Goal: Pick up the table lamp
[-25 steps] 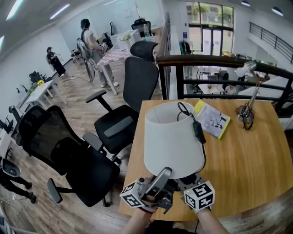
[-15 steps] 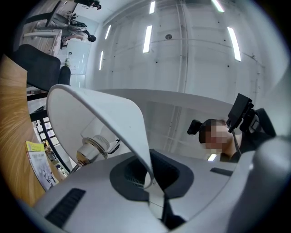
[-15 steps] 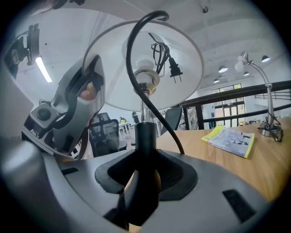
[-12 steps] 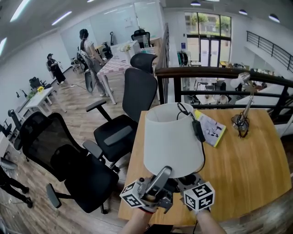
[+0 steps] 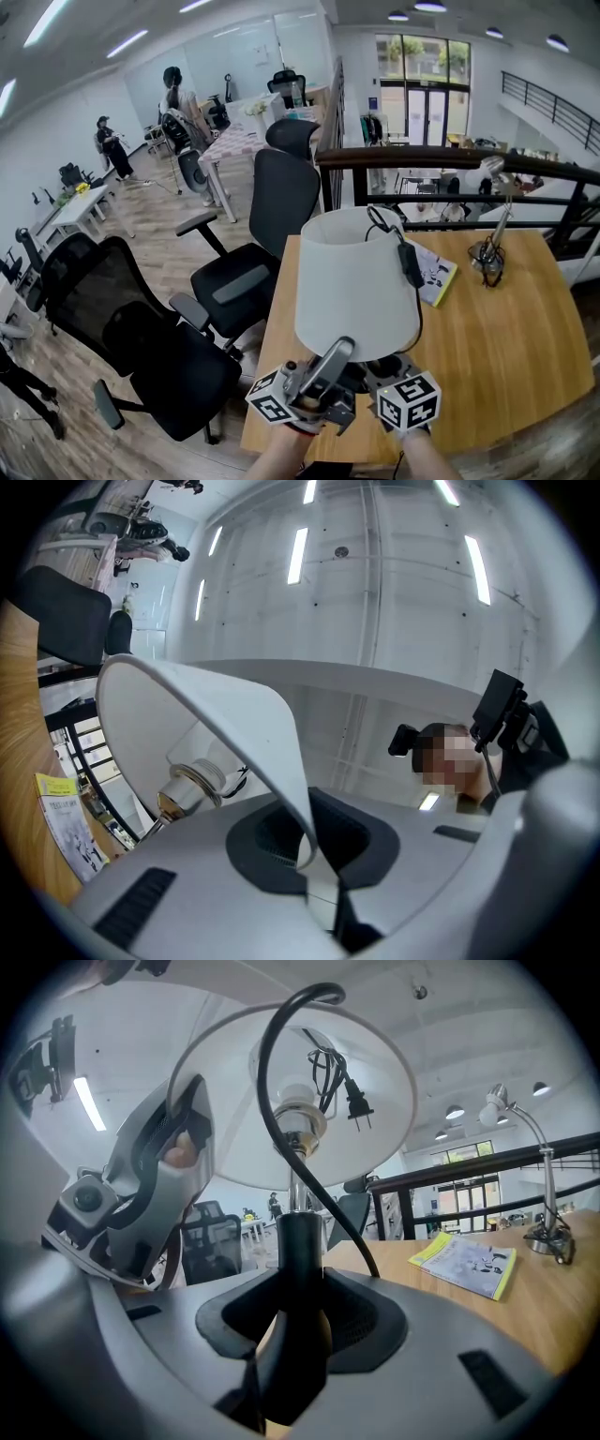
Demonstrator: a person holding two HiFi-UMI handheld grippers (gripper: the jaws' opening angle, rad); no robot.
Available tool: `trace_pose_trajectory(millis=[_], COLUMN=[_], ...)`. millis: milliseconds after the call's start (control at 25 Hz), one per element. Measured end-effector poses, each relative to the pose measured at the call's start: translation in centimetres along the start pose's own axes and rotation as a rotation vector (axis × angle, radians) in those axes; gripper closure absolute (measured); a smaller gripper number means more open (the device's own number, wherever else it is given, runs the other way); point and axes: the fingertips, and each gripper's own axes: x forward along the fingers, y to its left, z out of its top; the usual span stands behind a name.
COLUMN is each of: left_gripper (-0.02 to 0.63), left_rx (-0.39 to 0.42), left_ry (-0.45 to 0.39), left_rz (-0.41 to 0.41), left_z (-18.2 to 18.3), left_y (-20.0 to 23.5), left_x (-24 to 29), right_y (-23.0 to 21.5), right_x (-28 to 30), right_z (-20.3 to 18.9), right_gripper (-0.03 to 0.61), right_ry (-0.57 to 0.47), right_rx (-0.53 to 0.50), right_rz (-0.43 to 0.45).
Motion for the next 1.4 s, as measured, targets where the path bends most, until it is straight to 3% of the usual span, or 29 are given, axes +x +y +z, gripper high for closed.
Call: trace_pose_trajectory(millis=[1400], left_gripper=[0.603], left_rx=[0.069], left_ry=[0.046], left_rz=[-0.086], left_z=[1.9], left_y=[-3.1], left_x=[6.2], right_y=[-0.7], right_x=[-1.9], right_z=[7.8], right_gripper=[0.430], right_ry=[-0.113], right_rx=[-0.050], right_rz=[-0.023])
